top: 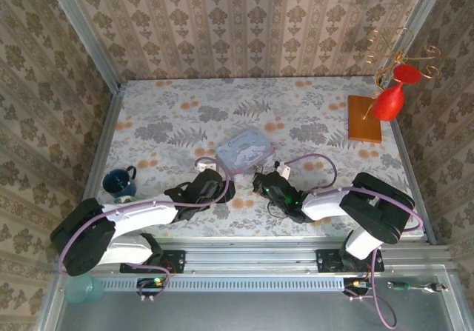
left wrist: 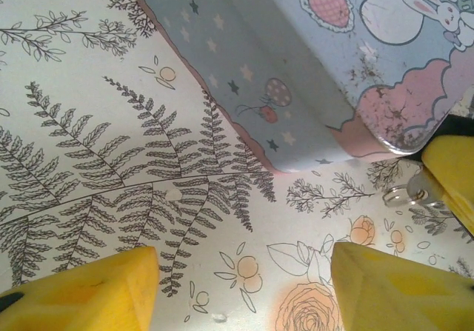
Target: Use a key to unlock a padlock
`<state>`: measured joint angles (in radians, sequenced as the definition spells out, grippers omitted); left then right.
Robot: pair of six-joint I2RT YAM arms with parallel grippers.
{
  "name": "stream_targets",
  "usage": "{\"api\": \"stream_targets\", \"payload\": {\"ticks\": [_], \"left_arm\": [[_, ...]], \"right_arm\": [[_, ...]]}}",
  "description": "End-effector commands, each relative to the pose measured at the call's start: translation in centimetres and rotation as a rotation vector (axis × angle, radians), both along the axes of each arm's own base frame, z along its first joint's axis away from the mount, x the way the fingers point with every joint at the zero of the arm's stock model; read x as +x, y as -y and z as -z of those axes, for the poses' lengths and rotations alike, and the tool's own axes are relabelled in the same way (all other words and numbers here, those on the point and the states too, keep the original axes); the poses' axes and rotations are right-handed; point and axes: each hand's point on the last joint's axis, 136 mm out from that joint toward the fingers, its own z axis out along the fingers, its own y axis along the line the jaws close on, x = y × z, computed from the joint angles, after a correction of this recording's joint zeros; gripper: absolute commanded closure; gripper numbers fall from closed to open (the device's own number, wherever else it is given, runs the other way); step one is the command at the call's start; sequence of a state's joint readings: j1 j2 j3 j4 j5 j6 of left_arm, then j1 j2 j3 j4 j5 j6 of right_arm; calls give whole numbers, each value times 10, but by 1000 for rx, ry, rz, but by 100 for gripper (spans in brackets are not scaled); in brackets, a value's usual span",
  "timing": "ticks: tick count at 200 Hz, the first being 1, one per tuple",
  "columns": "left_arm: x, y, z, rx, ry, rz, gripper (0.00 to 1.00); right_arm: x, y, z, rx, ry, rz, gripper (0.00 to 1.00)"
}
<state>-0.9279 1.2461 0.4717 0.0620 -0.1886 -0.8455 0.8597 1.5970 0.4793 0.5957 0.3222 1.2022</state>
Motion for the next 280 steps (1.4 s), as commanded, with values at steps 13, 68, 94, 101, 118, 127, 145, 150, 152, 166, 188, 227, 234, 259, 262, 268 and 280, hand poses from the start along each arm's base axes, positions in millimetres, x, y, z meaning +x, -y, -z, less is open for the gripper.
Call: {"api": "stream_targets", "payload": {"ticks": [13, 68, 94, 101, 118, 127, 145, 150, 152, 166, 188, 227, 234, 259, 262, 268, 280], "left_arm": [[19, 14, -38, -100, 98, 4, 31], [62, 13, -40, -11, 73, -19, 28], [77, 8, -20, 118, 42, -51, 27], [79, 6, -14, 136, 31, -59, 26], [80, 1, -2, 171, 9, -76, 26], [79, -2, 2, 185, 1, -84, 27], [77, -8, 10, 204, -11, -98, 27], [76, -9, 12, 205, -13, -101, 27], [75, -9, 13, 206, -15, -100, 28], [74, -12, 16, 209, -18, -108, 27], [72, -11, 20, 205, -26, -109, 28], [71, -7, 26, 202, -37, -100, 28], [71, -6, 27, 204, -39, -97, 28], [70, 0, 27, 202, -41, -87, 29], [70, 0, 27, 201, -41, -88, 29], [70, 0, 27, 200, -41, -87, 29], [69, 0, 27, 196, -42, -89, 28]], "right_arm": [[19, -5, -9, 131, -15, 34, 100], [30, -4, -9, 146, -62, 11, 97], [31, 0, -9, 142, -75, -2, 97], [31, 0, -9, 141, -76, -5, 97], [33, 7, -7, 126, -88, 3, 96], [35, 13, -5, 117, -95, 7, 96], [41, 22, -1, 124, -116, 10, 96], [43, 23, 0, 132, -118, 9, 96], [43, 24, 0, 135, -119, 9, 96], [48, 27, -2, 154, -121, 8, 95], [52, 27, -8, 180, -108, -1, 94], [59, 17, -18, 199, -96, -80, 92], [58, 10, -19, 194, -105, -112, 92], [57, 7, -16, 165, -122, -135, 92], [57, 10, -15, 161, -121, -125, 92], [58, 17, -12, 151, -124, -105, 92], [61, 28, -9, 147, -125, -76, 92]]}}
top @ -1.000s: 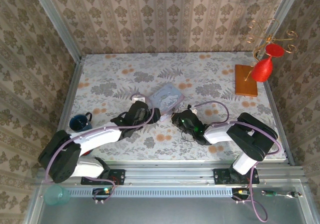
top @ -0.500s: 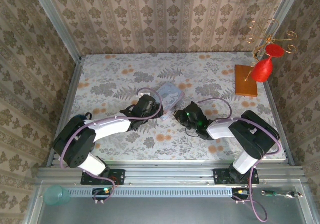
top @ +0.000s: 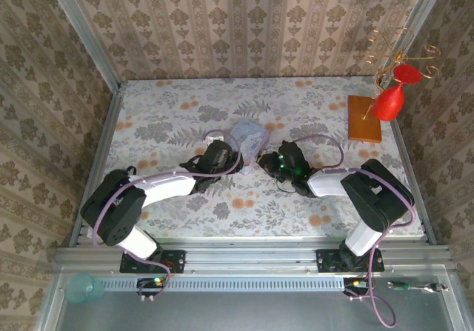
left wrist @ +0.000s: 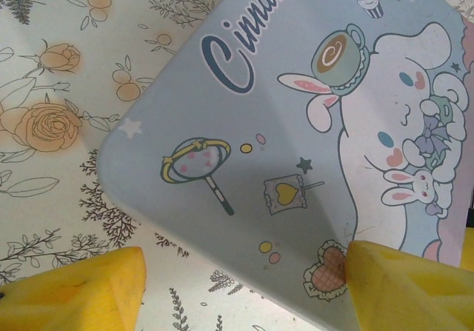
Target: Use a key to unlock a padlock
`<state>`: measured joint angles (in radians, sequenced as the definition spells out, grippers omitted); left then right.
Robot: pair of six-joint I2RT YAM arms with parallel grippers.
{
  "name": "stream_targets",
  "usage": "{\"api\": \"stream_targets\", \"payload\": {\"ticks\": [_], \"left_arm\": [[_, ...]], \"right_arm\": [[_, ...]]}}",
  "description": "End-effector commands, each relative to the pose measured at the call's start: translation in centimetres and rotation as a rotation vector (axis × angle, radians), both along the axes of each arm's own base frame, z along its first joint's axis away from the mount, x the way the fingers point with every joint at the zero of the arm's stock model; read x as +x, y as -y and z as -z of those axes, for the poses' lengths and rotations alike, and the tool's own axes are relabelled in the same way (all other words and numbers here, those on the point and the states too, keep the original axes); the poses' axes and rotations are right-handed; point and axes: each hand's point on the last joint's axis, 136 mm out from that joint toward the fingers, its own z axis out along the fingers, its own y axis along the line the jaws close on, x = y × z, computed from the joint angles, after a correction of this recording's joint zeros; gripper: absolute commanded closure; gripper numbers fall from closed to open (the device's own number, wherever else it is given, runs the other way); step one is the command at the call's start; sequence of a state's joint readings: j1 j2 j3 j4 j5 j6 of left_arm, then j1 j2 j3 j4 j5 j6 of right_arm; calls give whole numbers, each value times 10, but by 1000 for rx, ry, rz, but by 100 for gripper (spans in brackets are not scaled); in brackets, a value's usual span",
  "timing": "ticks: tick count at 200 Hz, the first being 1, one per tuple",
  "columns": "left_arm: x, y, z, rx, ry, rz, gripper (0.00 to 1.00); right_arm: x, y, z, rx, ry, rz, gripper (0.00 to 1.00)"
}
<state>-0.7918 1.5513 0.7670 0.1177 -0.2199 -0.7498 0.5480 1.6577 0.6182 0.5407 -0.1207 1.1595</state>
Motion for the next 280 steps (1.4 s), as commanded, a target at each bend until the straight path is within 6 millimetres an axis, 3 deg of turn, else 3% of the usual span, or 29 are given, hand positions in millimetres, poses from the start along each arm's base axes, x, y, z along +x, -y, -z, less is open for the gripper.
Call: {"api": "stream_targets", "payload": {"ticks": [1, 30, 60, 101, 142, 198, 230, 262, 280], "left_arm": [[-25, -25, 47, 152, -134, -7, 28], [-26, -27, 49, 153, -136, -12, 29], [-26, -30, 50, 153, -137, -21, 29], [-24, -29, 52, 154, -140, -17, 29], [-24, -26, 52, 149, -143, -12, 29], [-23, -20, 54, 162, -143, 0, 29], [-25, -13, 54, 159, -143, 14, 29], [-27, -9, 56, 150, -149, 21, 29], [-28, -9, 58, 154, -151, 22, 29]], "right_arm": [[2, 12, 3, -27, -2, 5, 92], [6, 25, 11, -36, -29, 32, 92], [0, 45, 20, -170, -63, 47, 91], [-6, 42, 28, -290, -100, -47, 89], [-1, 59, 22, -512, -81, -54, 88], [12, 44, 8, -566, -7, -75, 87], [14, 5, 0, -368, -1, -107, 88], [26, 14, -5, -313, 4, -10, 88], [29, 7, -14, -246, 19, -10, 89]]}}
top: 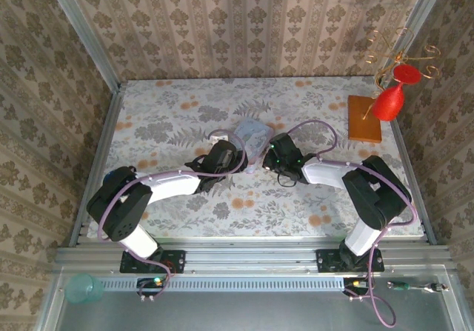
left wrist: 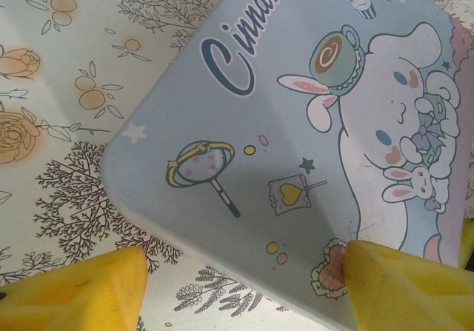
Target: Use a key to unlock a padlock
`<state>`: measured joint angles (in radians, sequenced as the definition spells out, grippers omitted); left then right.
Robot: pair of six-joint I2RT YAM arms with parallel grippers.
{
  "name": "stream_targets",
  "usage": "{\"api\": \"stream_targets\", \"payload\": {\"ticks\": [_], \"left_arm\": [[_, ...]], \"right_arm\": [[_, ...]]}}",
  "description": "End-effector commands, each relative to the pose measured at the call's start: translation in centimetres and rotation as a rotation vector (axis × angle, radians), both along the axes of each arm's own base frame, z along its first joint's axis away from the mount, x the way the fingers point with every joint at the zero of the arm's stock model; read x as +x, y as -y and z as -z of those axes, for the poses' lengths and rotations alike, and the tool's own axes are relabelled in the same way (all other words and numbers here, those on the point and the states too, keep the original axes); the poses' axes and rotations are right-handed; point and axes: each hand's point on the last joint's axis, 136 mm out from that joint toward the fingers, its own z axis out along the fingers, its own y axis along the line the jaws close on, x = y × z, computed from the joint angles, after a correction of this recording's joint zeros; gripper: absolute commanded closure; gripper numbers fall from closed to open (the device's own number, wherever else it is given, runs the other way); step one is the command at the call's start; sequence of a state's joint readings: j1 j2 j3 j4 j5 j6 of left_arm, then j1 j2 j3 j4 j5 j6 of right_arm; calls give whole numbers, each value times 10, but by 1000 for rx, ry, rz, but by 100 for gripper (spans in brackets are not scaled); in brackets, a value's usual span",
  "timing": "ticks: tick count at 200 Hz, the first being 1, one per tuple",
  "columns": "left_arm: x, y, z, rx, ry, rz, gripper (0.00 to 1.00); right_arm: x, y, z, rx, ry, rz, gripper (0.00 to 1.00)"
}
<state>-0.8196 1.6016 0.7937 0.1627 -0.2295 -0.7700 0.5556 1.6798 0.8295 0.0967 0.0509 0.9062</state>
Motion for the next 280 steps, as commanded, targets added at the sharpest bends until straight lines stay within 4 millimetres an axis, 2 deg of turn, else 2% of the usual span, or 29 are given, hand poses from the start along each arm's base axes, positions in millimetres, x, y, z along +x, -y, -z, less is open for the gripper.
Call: {"api": "stream_targets", "payload": {"ticks": [1, 17, 27, 48, 64, 80, 120, 156, 167, 183, 207, 229, 256, 280], "left_arm": [[-31, -26, 57, 178, -162, 16, 29], [-32, -25, 59, 176, -167, 16, 29], [-32, -25, 60, 175, -168, 17, 29], [-32, -26, 61, 175, -168, 14, 29], [-33, -27, 61, 177, -168, 12, 29], [-32, -28, 61, 178, -169, 9, 29], [-31, -31, 62, 182, -172, 3, 29], [-31, -28, 61, 174, -174, 10, 29], [-32, -26, 59, 165, -174, 16, 29], [-31, -23, 49, 145, -161, 37, 28], [-29, -13, 21, 86, -128, 125, 25], [-28, -16, -7, 66, -75, 162, 23], [-28, -41, -35, 62, 7, 135, 22], [-32, -74, -43, 82, 64, 98, 19]], "right_arm": [[18, -18, -27, 144, 70, 22, 89], [16, -28, -33, 157, 71, -15, 89], [14, -25, -35, 113, 72, -20, 89], [14, -2, -28, 4, 60, 24, 88], [12, 19, -13, -74, 18, 64, 88], [10, 28, -4, -125, -5, 67, 87], [3, 31, -1, -276, -21, -6, 83], [10, 10, -7, -113, 35, -36, 83], [11, 11, -11, -112, 37, -34, 83], [4, 21, -11, -146, 23, -25, 82], [-14, 35, -1, -140, -24, -34, 81], [-35, 34, 9, -87, -64, -86, 80], [-60, 35, 20, -74, -119, -152, 73], [-75, 44, 24, -99, -129, -168, 60]]}}
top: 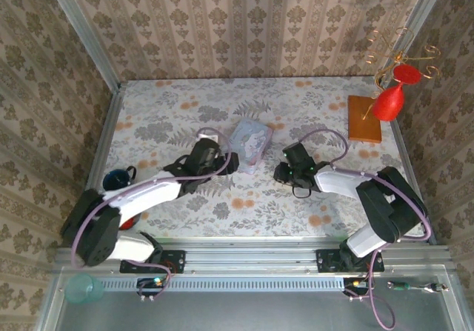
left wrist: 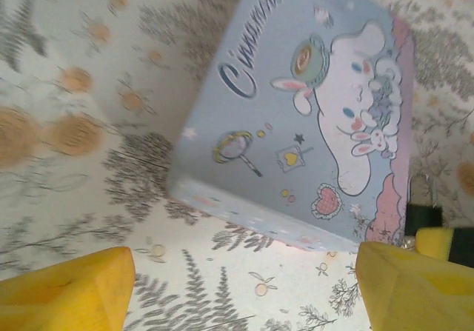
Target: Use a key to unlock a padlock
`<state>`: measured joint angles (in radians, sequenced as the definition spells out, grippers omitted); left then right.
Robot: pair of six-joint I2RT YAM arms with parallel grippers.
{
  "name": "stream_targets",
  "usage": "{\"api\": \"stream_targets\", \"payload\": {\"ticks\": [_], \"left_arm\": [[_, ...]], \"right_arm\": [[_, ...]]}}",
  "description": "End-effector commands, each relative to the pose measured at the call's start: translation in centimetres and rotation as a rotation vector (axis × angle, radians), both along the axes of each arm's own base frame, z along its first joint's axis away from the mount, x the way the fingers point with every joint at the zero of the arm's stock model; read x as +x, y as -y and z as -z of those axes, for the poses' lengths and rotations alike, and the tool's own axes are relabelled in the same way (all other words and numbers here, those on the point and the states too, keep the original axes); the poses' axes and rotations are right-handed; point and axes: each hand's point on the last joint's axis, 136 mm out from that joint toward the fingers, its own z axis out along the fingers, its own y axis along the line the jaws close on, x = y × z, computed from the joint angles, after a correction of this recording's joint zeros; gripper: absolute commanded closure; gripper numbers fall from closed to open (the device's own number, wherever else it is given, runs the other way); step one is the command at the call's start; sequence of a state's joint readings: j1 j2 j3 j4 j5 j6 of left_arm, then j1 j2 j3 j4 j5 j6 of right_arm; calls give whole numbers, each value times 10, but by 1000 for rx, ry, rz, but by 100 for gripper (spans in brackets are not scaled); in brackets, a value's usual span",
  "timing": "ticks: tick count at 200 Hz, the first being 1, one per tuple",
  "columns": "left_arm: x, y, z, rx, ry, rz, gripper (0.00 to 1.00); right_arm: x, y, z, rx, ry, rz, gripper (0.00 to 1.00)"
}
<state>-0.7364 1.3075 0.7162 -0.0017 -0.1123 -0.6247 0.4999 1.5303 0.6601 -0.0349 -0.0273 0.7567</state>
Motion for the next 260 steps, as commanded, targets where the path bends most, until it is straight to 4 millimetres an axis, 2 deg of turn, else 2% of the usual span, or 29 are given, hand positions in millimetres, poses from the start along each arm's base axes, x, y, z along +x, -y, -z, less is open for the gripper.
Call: {"api": "stream_targets", "payload": {"ticks": [1, 14, 29, 36, 61, 75, 86, 93, 102, 108, 112, 128, 141, 167, 188, 198, 214, 226, 249, 260], "left_arm": [[-10, -35, 4, 78, 25, -4, 19], [-13, -58, 6, 103, 42, -42, 18], [-17, -85, 8, 142, 65, -97, 7], [-18, -99, 9, 172, 76, -126, 0], [-18, -146, 5, 273, 107, -230, 0], [-15, -167, -4, 337, 153, -290, 0], [-13, -179, -13, 396, 201, -316, 0], [-10, -195, -20, 435, 224, -361, 0], [-9, -206, -30, 475, 260, -400, 0], [-7, -213, -36, 495, 291, -420, 0], [-6, -217, -39, 502, 312, -433, 0], [-1, -231, -45, 517, 374, -481, 0], [2, -242, -42, 515, 397, -513, 0], [13, -252, -29, 545, 449, -516, 0], [21, -245, -15, 621, 552, -439, 0], [27, -245, -11, 650, 577, -422, 0], [38, -233, -2, 628, 546, -333, 0], [48, -229, 0, 584, 535, -290, 0], [64, -234, -4, 514, 577, -298, 0], [70, -236, -4, 472, 598, -291, 0]], "right_arm": [[-17, 2, -2, 4, -14, -56, 59], [-22, 12, -3, -42, -7, -53, 52], [-25, 25, -5, -108, 7, -52, 45], [-23, 31, -17, -132, 46, -50, 42], [-21, 54, -44, -244, 135, -68, 38], [-17, 68, -63, -305, 212, -54, 35], [-13, 82, -81, -368, 282, -15, 29], [-10, 92, -92, -410, 331, 11, 24], [-6, 101, -104, -459, 399, 33, 21], [-3, 111, -114, -488, 448, 83, 13], [-1, 115, -119, -494, 470, 105, 11], [8, 120, -136, -516, 586, 115, 10], [13, 130, -145, -576, 657, 151, 8], [29, 153, -149, -697, 662, 197, 6], [51, 160, -136, -755, 647, 177, 4], [62, 163, -124, -752, 634, 170, 3], [75, 166, -102, -724, 625, 159, 3], [83, 166, -105, -720, 636, 145, 2], [96, 157, -96, -668, 711, 51, 1], [98, 169, -90, -615, 702, 91, 0]]}}
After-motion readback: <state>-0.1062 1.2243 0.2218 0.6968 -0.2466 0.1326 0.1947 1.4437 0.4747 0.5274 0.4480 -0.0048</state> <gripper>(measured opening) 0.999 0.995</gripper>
